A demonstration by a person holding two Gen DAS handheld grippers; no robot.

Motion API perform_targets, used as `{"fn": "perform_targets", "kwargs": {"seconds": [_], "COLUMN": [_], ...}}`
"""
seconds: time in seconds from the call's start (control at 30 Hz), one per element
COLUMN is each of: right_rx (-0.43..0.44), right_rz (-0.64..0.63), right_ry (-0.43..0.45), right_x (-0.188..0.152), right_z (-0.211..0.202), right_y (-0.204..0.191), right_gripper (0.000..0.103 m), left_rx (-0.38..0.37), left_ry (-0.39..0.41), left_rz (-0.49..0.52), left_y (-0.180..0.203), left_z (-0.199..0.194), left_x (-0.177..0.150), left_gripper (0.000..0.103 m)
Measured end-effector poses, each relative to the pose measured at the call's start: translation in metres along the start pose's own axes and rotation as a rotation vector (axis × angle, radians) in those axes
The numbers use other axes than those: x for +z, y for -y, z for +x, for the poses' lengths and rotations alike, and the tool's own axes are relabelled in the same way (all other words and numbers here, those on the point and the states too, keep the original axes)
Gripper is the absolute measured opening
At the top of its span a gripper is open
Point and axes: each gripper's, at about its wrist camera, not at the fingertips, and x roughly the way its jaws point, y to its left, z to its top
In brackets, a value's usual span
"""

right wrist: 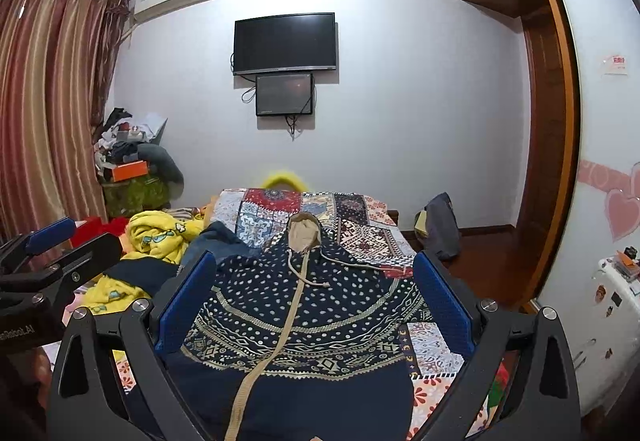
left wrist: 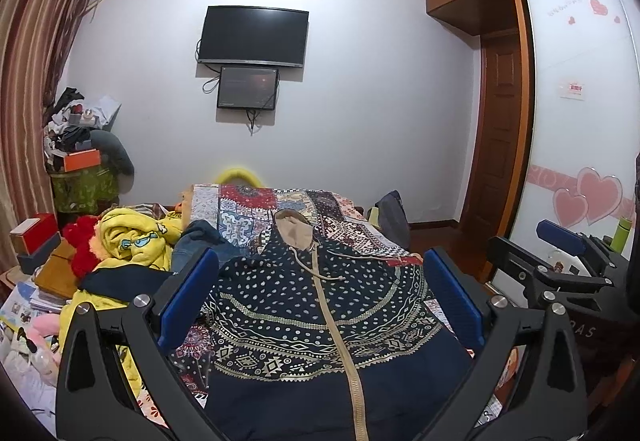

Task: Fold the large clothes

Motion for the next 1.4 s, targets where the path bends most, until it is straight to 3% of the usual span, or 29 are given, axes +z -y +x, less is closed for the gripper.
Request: {"fn": "perform_targets", "kwargs": {"seconds": [1.4], "right_rx": [0.018], "right_rz": [-0.009], "right_ry": [-0.006], "right_x": [0.0020], "right_z": [0.0047], "right_y": [-0.0047], "right_gripper": [0.098], "left_rx": [0.012], "left_ry": [0.004], "left_rz": [-0.006], "left_y": [-0.0050], "left_z": [0.0032], "left_x": [-0.0022], "left_gripper": [0.103]}}
